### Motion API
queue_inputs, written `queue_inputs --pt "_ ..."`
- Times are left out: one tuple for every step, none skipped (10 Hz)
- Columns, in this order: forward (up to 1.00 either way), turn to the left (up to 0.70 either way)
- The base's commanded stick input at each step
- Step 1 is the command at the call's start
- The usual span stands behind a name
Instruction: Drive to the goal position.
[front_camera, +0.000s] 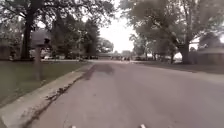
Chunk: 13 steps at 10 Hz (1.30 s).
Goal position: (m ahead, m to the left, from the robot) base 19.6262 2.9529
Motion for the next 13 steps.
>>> queue_inputs --pt "0.7 0.0" --pt "0.7 0.0" --pt "0.7 0.0" --pt "0.7 0.0" --pt "0.7 0.0" --pt "0.7 0.0" --pt "0.7 0.0" --pt "0.7 -0.15" --pt "0.7 -0.35" --pt "0.7 -0.35" --pt "0.7 -0.35" --pt "0.7 0.0" --pt "0.7 0.0"
